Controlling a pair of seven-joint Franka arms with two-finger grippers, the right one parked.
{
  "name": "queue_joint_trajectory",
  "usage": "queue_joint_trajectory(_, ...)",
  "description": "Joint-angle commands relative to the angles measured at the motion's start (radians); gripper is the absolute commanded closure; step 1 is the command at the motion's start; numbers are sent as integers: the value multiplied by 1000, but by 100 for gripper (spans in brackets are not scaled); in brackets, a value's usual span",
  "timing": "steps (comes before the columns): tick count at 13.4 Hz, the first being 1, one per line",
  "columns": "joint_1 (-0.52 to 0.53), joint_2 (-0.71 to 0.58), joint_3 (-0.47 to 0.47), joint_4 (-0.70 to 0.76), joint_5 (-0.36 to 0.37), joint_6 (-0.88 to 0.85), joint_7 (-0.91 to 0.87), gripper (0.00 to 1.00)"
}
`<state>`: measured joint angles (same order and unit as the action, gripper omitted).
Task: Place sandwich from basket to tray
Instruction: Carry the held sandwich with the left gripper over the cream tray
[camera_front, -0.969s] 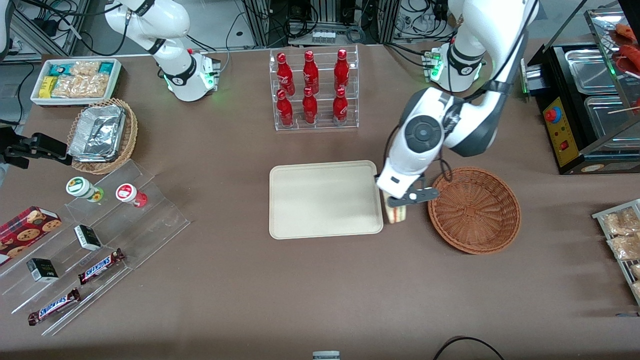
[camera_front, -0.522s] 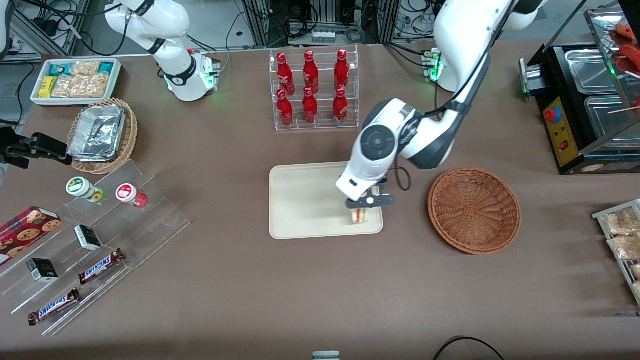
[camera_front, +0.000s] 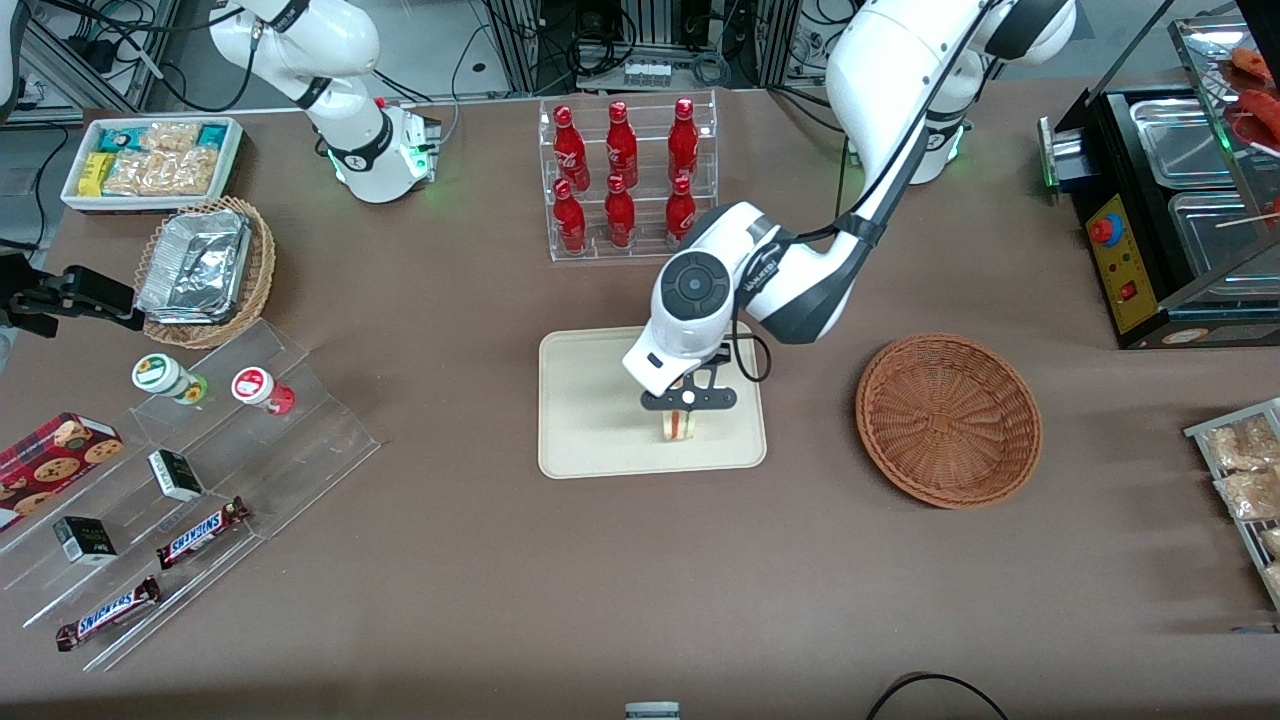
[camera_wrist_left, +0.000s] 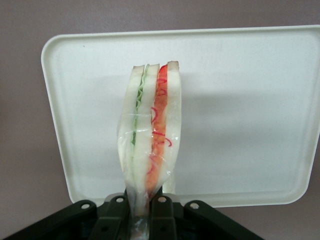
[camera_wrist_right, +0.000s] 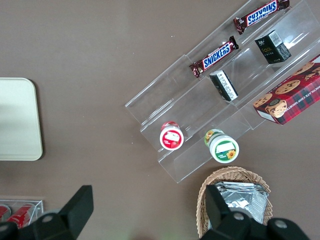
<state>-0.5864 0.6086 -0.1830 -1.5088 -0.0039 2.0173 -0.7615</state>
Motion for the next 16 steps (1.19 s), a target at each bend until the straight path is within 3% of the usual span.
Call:
queue_joint_trajectory(1, -23, 54, 10, 73, -4, -25, -44, 100)
queue_joint_trajectory(16, -78, 151, 16, 128, 48, 3, -130, 100)
